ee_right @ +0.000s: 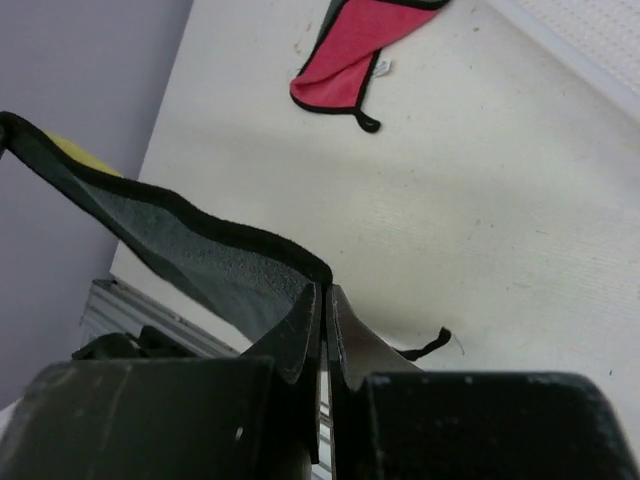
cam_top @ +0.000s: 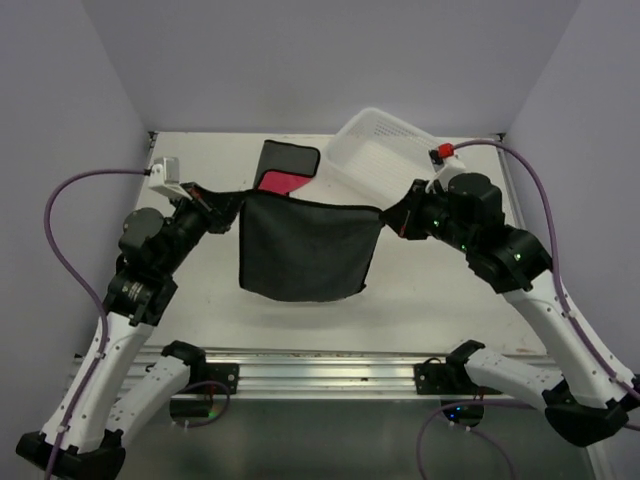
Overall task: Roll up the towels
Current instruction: Flatten the towel
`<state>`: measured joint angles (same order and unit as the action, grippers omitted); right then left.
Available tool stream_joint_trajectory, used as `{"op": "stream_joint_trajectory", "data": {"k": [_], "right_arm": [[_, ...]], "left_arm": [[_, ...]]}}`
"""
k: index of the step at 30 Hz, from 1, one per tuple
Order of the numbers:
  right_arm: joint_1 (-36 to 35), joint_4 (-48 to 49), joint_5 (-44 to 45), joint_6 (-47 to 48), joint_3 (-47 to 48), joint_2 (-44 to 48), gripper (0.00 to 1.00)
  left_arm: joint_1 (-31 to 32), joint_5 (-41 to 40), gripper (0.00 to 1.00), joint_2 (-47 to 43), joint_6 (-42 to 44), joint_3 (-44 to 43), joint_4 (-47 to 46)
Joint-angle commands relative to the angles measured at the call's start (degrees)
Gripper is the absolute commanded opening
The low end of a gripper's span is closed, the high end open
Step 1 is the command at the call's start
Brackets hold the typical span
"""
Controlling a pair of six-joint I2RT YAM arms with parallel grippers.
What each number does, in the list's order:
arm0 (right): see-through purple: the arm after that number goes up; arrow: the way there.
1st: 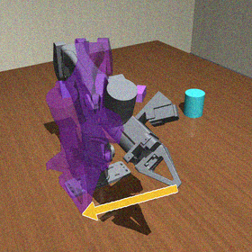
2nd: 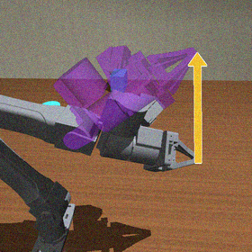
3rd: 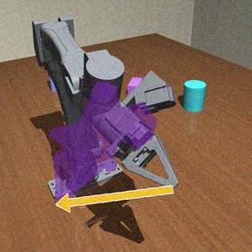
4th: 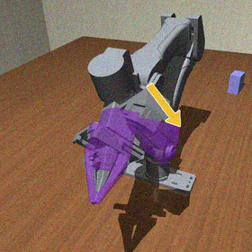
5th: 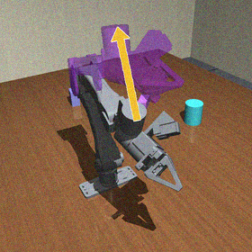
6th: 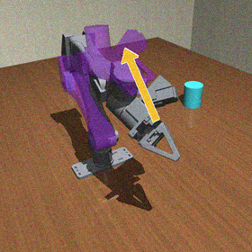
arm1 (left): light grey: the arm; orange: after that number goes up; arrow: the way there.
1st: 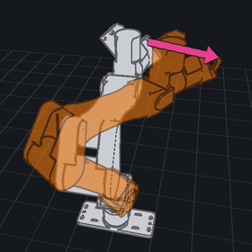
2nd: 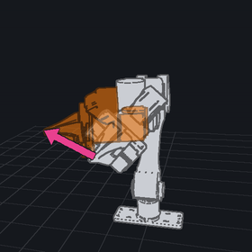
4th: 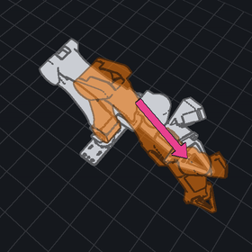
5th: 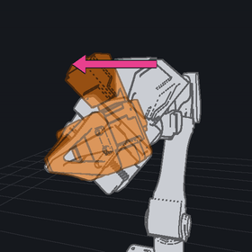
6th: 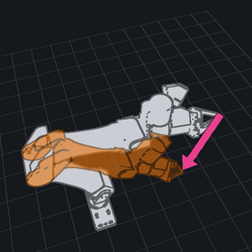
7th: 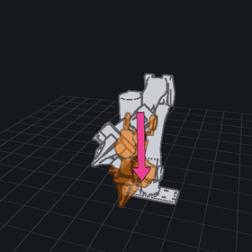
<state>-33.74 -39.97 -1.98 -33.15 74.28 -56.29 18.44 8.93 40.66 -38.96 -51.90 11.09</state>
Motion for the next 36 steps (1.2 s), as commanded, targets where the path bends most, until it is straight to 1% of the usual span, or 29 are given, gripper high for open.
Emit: {"op": "stream_joint_trajectory", "data": {"k": [1, 2, 3, 4, 5, 6, 7, 8, 9, 10, 11, 12, 14, 15, 19, 22, 25, 29, 33, 36], "right_arm": [[1.1, -2.7, 3.8, -1.3, 3.1, -9.0, 0.0], [2.3, -1.6, 2.3, -1.9, 3.8, -11.2, 0.0], [6.1, -0.6, -0.2, -2.4, 3.9, -13.6, 0.0], [8.0, 0.9, -3.4, -3.1, 3.8, -19.4, 0.0], [9.6, 3.6, -6.7, -3.8, 3.9, -22.4, 0.0], [11.6, 4.4, -7.5, -3.7, 5.3, -26.3, 0.0], [12.2, 4.8, -8.2, -3.2, 6.6, -32.9, 0.0], [12.7, 6.8, -10.1, -2.5, 8.8, -36.6, 0.0], [13.3, 7.4, -10.9, -1.9, 10.3, -39.7, 0.0], [13.3, 8.5, -11.9, -1.5, 11.7, -42.5, 0.0], [13.5, 10.5, -12.3, -1.1, 12.7, -47.7, 0.0], [13.5, 10.6, -11.8, -1.0, 15.2, -49.7, 0.0], [13.6, 12.2, -12.1, -0.1, 17.1, -53.9, 0.0], [13.6, 13.1, -12.3, 0.0, 17.6, -54.5, 0.0], [13.5, 18.4, -11.9, 2.3, 14.9, -53.2, 0.0], [13.5, 21.1, -11.3, 4.1, 11.1, -49.8, 0.0], [13.5, 23.8, -10.4, 6.2, 6.2, -46.5, 0.0], [13.6, 24.2, -9.0, 7.9, 0.5, -43.4, 0.0], [13.5, 24.9, -7.2, 8.0, -4.0, -40.3, 0.0], [13.4, 25.5, -7.6, 8.2, -7.1, -38.0, 0.0]], "left_arm": [[-0.3, -6.1, 0.0, 9.3, -2.2, -1.5, 2.9], [-0.3, -7.2, 0.0, 11.7, -2.1, -2.2, 2.3], [-0.3, -7.8, 0.0, 14.2, -1.8, -2.5, 1.4], [-0.4, -8.3, 0.0, 19.7, -1.5, -2.9, 0.4], [-0.6, -8.3, 0.0, 22.6, -1.0, -3.9, -1.8], [-0.9, -8.0, 0.0, 25.7, -0.8, -4.9, -2.5], [-1.3, -7.8, 0.0, 32.1, -0.5, -5.9, -3.1], [-1.6, -7.3, 0.0, 35.3, -0.2, -8.0, -4.9], [-2.3, -5.9, 0.0, 41.4, 0.0, -9.2, -5.8], [-2.6, -5.1, 0.0, 44.2, 0.1, -10.2, -6.9], [-2.9, -4.1, 0.0, 46.8, 0.0, -12.5, -8.3], [-3.7, -2.4, 0.0, 51.2, 0.0, -13.6, -8.9], [-4.3, -1.2, 0.0, 54.2, 0.1, -15.9, -10.1], [-4.6, -0.6, 0.0, 55.5, 0.7, -16.1, -12.4], [-4.9, -1.4, 0.0, 54.9, 4.2, -15.7, -14.8], [-4.9, -1.7, 0.0, 52.9, 6.3, -12.7, -17.1], [-4.9, -1.4, 0.0, 51.1, 7.1, -7.8, -18.7], [-4.9, 0.1, 0.0, 48.6, 7.4, -1.5, -22.1], [-4.9, 0.0, 0.0, 45.7, 7.5, 3.0, -23.1], [-4.9, -1.2, 0.0, 43.6, 8.1, 5.6, -22.7]]}}
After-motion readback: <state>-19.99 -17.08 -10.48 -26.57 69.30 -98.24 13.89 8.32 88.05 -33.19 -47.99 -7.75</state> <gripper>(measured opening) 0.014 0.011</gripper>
